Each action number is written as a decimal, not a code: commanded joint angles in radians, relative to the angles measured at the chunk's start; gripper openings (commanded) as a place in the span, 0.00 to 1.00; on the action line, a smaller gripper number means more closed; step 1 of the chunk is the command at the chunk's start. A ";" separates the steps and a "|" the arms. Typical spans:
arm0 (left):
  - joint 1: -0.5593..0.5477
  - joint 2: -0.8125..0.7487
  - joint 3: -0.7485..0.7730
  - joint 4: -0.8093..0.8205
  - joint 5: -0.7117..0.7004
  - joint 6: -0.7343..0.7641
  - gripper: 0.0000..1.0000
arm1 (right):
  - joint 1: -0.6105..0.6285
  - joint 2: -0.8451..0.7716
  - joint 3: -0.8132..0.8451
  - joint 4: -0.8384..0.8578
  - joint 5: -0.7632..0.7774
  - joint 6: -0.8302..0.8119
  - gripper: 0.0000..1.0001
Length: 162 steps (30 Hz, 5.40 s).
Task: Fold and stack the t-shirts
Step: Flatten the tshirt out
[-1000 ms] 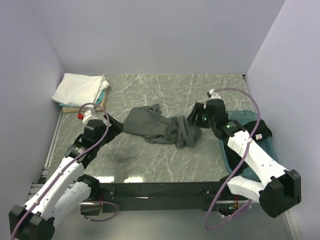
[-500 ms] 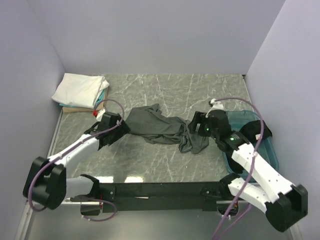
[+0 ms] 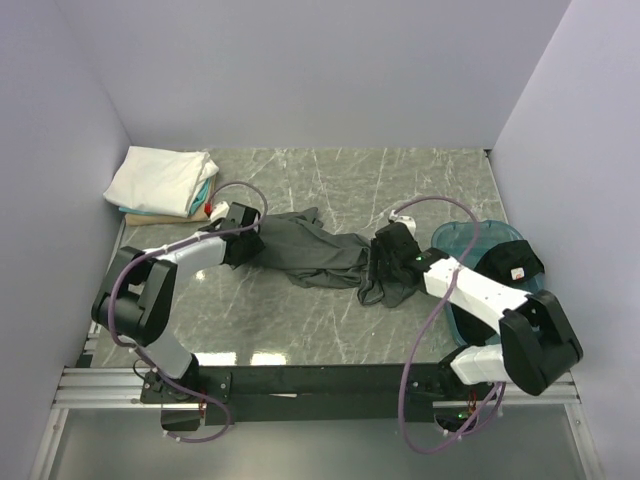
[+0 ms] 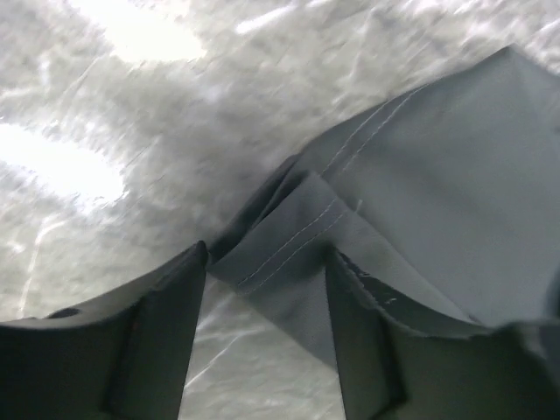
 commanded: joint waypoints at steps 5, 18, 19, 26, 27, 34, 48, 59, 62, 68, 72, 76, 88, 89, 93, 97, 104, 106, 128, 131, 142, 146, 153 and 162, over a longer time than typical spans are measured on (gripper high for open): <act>0.002 0.039 0.030 0.034 0.017 0.042 0.02 | 0.006 0.046 0.062 0.076 0.095 0.039 0.48; 0.000 -0.318 0.050 0.005 -0.064 0.088 0.01 | 0.005 -0.155 0.119 -0.062 0.228 0.035 0.00; 0.000 -0.363 0.042 -0.001 -0.073 0.085 0.01 | 0.005 -0.189 0.121 -0.071 0.232 0.032 0.00; 0.000 -0.815 0.045 -0.003 -0.170 0.092 0.01 | 0.006 -0.523 0.176 -0.137 0.233 -0.011 0.00; 0.000 -0.851 0.057 -0.016 -0.181 0.094 0.01 | 0.005 -0.549 0.193 -0.164 0.233 -0.012 0.00; 0.000 -1.104 0.217 -0.034 -0.172 0.106 0.01 | 0.005 -0.738 0.378 -0.200 0.006 -0.107 0.00; 0.000 -1.158 0.450 -0.063 -0.078 0.154 0.01 | 0.006 -0.836 0.573 -0.188 -0.278 -0.113 0.00; 0.000 -0.850 0.220 -0.127 -0.369 0.068 0.01 | -0.082 -0.476 0.415 -0.145 -0.043 -0.103 0.00; 0.011 -0.635 0.162 -0.092 -0.403 0.072 0.07 | -0.248 -0.285 0.302 0.026 -0.259 -0.109 0.00; 0.146 -0.137 0.362 -0.203 -0.138 0.099 0.71 | -0.307 0.248 0.540 -0.006 -0.129 -0.156 0.22; 0.157 -0.093 0.430 -0.242 -0.143 0.109 0.99 | -0.305 0.281 0.608 -0.007 -0.104 -0.158 0.88; 0.157 -0.228 0.317 -0.263 -0.116 0.056 0.99 | -0.293 0.160 0.518 -0.011 -0.107 -0.133 0.89; 0.054 -0.527 -0.289 -0.021 0.279 -0.003 0.99 | -0.055 -0.220 -0.065 0.070 -0.216 0.045 0.91; 0.051 -0.518 -0.295 -0.017 0.284 -0.001 1.00 | -0.049 -0.221 -0.079 0.064 -0.221 0.054 0.91; 0.049 -0.440 -0.312 0.037 0.299 0.014 0.99 | -0.037 -0.162 -0.129 0.090 -0.233 0.074 0.91; 0.051 -0.298 -0.270 0.039 0.296 0.026 0.99 | -0.037 -0.027 -0.093 0.091 -0.189 0.091 0.91; 0.078 -0.067 -0.113 0.039 0.209 0.049 1.00 | -0.073 0.213 0.059 0.105 -0.129 0.077 0.91; 0.103 0.023 -0.073 0.051 0.181 0.056 0.99 | -0.112 0.299 0.131 0.105 -0.152 0.072 0.91; 0.123 -0.272 -0.060 -0.231 0.077 -0.033 0.99 | -0.155 0.116 0.319 0.013 -0.023 -0.075 0.93; 0.094 -0.391 -0.198 -0.248 0.068 -0.102 0.99 | -0.150 -0.050 0.140 0.048 -0.017 -0.015 0.93; 0.091 -0.480 -0.361 -0.190 0.063 -0.162 0.68 | -0.146 -0.436 -0.157 0.053 -0.115 0.042 0.93; 0.091 -0.449 -0.368 -0.133 0.094 -0.156 0.59 | -0.144 -0.454 -0.192 0.027 -0.114 0.045 0.93; 0.091 -0.337 -0.338 -0.076 0.104 -0.139 0.35 | -0.121 -0.468 -0.228 0.007 -0.175 0.029 0.93; 0.091 -0.297 -0.303 -0.053 0.102 -0.092 0.01 | 0.066 -0.369 -0.214 -0.050 -0.074 0.060 0.88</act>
